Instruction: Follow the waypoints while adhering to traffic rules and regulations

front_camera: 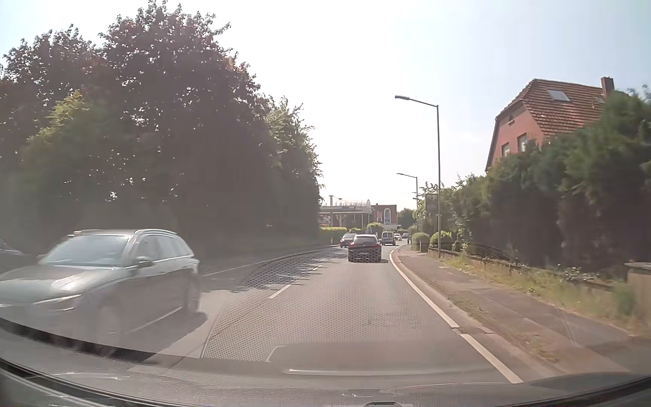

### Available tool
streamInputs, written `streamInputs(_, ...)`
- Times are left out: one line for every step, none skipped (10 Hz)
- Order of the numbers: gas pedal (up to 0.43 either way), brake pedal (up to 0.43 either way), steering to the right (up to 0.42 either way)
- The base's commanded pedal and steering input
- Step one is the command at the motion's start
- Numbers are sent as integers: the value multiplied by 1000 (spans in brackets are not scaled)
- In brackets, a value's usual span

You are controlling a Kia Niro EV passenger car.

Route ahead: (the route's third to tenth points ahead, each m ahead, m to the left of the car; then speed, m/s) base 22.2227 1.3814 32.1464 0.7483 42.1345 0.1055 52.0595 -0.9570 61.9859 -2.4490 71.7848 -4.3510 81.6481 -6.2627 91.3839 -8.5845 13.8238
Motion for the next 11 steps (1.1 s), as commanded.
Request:
streamInputs(157,0,8)
streamInputs(157,0,9)
streamInputs(157,0,8)
streamInputs(157,0,8)
streamInputs(157,0,9)
streamInputs(169,0,9)
streamInputs(169,0,10)
streamInputs(169,0,10)
streamInputs(169,0,10)
streamInputs(169,0,10)
streamInputs(169,0,10)
